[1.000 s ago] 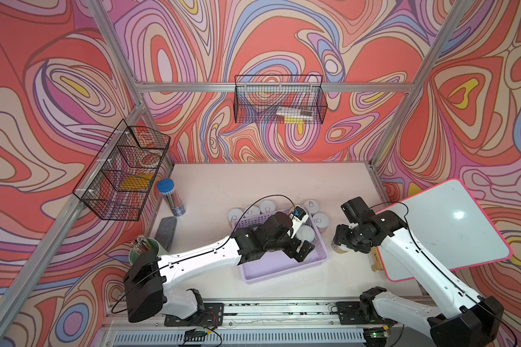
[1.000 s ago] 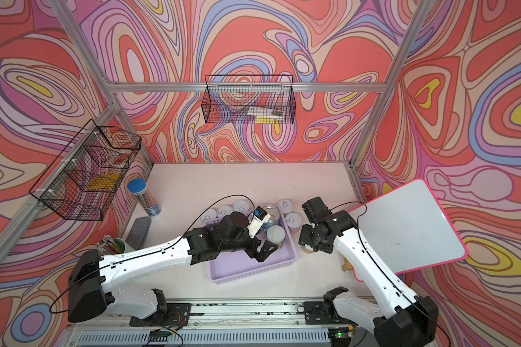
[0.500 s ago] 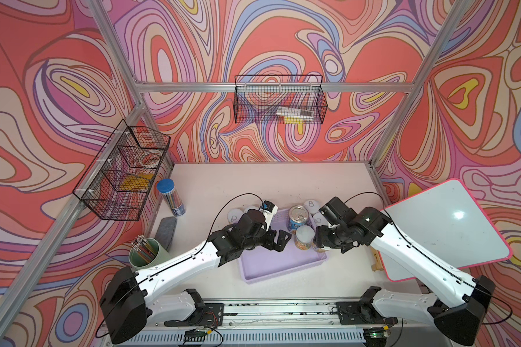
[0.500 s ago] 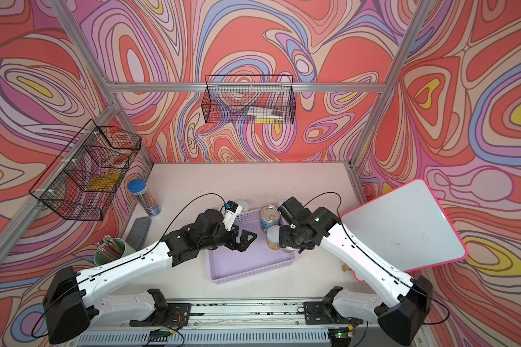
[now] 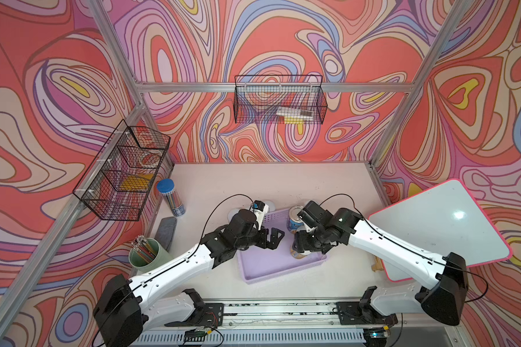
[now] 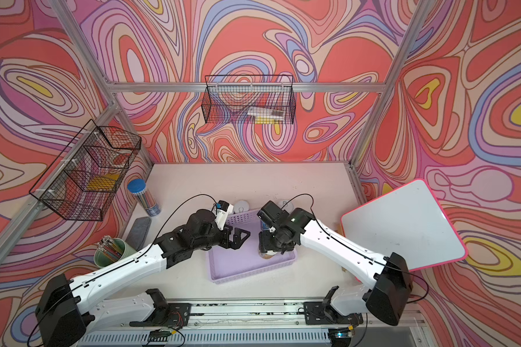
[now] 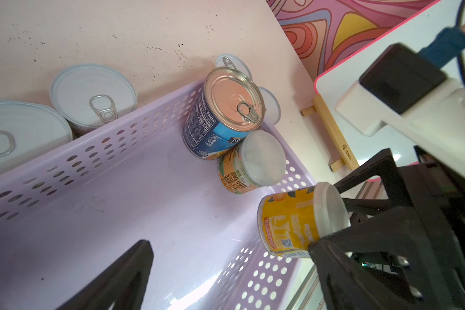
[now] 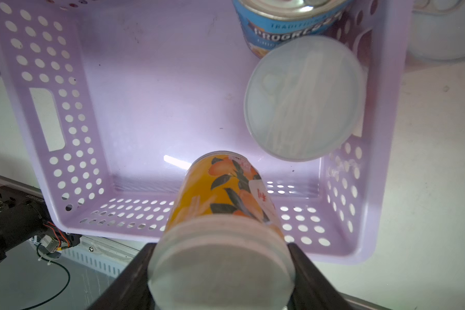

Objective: Put the canned food in the basket
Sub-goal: Pick up the canned food from the center of the board, then place the canned food in the basket.

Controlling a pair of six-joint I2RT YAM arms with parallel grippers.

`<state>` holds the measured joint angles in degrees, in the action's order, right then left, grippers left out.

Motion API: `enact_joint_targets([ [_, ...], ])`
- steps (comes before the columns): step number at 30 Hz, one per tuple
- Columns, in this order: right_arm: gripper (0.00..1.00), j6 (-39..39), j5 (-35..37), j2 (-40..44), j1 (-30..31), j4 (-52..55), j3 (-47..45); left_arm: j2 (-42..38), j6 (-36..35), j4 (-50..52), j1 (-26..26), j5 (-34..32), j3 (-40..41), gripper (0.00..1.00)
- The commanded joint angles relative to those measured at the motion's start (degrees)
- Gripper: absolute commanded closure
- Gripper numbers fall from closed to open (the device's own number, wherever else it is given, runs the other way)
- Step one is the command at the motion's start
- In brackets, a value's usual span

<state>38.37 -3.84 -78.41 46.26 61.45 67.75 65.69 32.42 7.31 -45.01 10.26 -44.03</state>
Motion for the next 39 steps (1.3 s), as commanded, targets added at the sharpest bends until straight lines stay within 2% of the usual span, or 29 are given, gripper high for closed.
enact_joint_targets([
  [1, 1.00, -0.63, -0.33, -0.56, 0.48, -2.12, -0.07, -0.47, 0.80, -1.57, 0.45, -0.95, 1.53, 0.01],
  [10, 1.00, 0.03, 4.78, -2.84, 0.50, -0.55, -2.25, 0.67, 1.09, -5.17, 0.04, -1.01, 4.99, 0.01],
  [21, 1.00, -0.06, 10.61, -5.41, 0.48, 1.72, -3.41, 1.92, 0.91, -6.00, -4.44, -5.01, 6.76, 0.01],
  [28, 1.00, 1.17, 14.01, -7.23, 0.45, 2.51, -4.11, 3.23, 0.99, -6.59, -5.21, -6.02, 6.90, 0.01],
  [39, 1.00, 3.25, 15.26, -9.19, 0.49, 0.57, -6.52, 3.85, 0.31, -4.07, -5.42, -7.41, 5.84, 0.01],
])
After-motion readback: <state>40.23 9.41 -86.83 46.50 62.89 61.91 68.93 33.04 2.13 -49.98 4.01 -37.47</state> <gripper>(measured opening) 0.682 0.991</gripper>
